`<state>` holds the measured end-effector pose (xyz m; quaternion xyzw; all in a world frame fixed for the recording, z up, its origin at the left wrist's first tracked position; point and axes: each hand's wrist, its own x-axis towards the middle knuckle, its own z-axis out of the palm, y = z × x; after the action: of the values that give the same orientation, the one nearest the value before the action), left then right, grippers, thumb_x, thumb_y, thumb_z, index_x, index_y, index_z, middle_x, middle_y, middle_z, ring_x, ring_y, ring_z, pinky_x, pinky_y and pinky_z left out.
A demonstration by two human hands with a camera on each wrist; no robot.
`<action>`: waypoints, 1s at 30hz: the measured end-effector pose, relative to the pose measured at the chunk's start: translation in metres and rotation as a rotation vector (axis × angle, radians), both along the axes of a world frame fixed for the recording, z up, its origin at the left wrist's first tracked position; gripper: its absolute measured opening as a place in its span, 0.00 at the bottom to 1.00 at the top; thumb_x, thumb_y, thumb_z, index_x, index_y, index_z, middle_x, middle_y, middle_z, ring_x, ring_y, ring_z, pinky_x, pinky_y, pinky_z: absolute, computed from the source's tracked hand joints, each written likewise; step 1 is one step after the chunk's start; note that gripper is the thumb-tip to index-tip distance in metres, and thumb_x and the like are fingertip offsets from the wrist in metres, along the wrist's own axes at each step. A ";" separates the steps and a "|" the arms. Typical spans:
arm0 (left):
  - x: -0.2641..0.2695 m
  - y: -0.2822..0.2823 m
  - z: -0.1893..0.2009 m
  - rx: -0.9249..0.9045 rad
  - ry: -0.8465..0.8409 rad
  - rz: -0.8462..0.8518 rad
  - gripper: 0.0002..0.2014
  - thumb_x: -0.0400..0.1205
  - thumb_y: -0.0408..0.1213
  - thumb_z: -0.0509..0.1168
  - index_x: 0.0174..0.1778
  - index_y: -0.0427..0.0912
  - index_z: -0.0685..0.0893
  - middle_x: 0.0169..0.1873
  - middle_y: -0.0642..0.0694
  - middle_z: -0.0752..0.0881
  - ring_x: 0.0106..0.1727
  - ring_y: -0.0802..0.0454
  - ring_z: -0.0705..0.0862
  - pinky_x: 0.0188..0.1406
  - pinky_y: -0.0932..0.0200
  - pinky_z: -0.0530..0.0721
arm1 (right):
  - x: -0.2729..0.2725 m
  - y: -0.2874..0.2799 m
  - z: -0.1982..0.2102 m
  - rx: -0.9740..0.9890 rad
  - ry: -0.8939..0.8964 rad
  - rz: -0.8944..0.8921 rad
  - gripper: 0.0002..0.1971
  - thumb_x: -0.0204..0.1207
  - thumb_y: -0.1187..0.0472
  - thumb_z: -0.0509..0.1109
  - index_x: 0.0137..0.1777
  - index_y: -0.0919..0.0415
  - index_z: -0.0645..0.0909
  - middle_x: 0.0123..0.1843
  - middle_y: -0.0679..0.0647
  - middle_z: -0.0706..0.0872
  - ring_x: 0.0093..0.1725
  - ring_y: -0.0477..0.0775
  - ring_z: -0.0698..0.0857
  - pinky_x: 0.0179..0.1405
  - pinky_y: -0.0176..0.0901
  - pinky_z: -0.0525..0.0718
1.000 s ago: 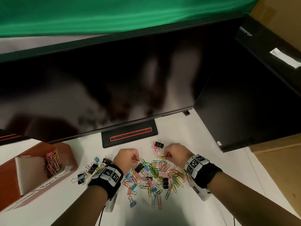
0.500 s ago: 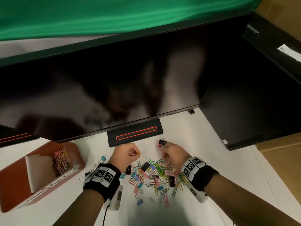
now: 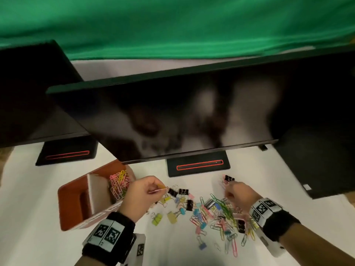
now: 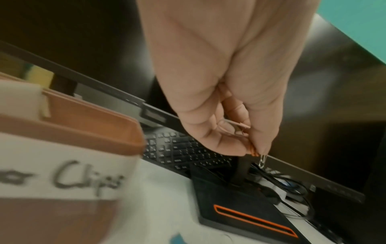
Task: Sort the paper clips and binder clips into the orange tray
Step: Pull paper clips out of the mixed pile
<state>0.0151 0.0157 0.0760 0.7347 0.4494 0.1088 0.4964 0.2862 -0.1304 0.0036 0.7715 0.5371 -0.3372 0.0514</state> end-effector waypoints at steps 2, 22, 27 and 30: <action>-0.030 0.008 0.009 0.029 -0.002 0.050 0.05 0.71 0.31 0.75 0.35 0.45 0.86 0.33 0.50 0.90 0.36 0.57 0.88 0.39 0.62 0.85 | -0.013 0.007 0.012 0.041 -0.012 0.029 0.11 0.79 0.63 0.62 0.56 0.57 0.83 0.59 0.52 0.85 0.56 0.49 0.83 0.56 0.36 0.79; -0.122 0.049 0.000 0.017 0.057 0.111 0.21 0.77 0.38 0.69 0.67 0.50 0.77 0.62 0.56 0.82 0.61 0.64 0.79 0.66 0.59 0.78 | -0.229 0.154 0.059 0.481 0.397 0.054 0.14 0.81 0.54 0.63 0.65 0.50 0.77 0.59 0.49 0.86 0.56 0.47 0.85 0.60 0.41 0.84; -0.077 0.027 -0.003 0.096 -0.052 -0.033 0.10 0.77 0.37 0.70 0.51 0.56 0.83 0.49 0.61 0.84 0.50 0.68 0.82 0.53 0.66 0.83 | -0.148 0.082 0.055 0.464 0.282 -0.060 0.10 0.79 0.56 0.66 0.59 0.50 0.82 0.50 0.43 0.82 0.44 0.38 0.83 0.47 0.28 0.80; -0.033 0.010 -0.009 0.133 -0.066 -0.131 0.09 0.77 0.37 0.69 0.51 0.54 0.83 0.47 0.58 0.84 0.46 0.66 0.83 0.44 0.69 0.83 | -0.090 0.037 0.042 0.411 0.111 -0.201 0.12 0.77 0.54 0.68 0.60 0.46 0.81 0.52 0.41 0.79 0.46 0.39 0.79 0.52 0.31 0.79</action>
<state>-0.0177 0.0253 0.0674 0.7897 0.3757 0.1297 0.4673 0.1966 -0.0934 0.0451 0.7956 0.5168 -0.2660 -0.1705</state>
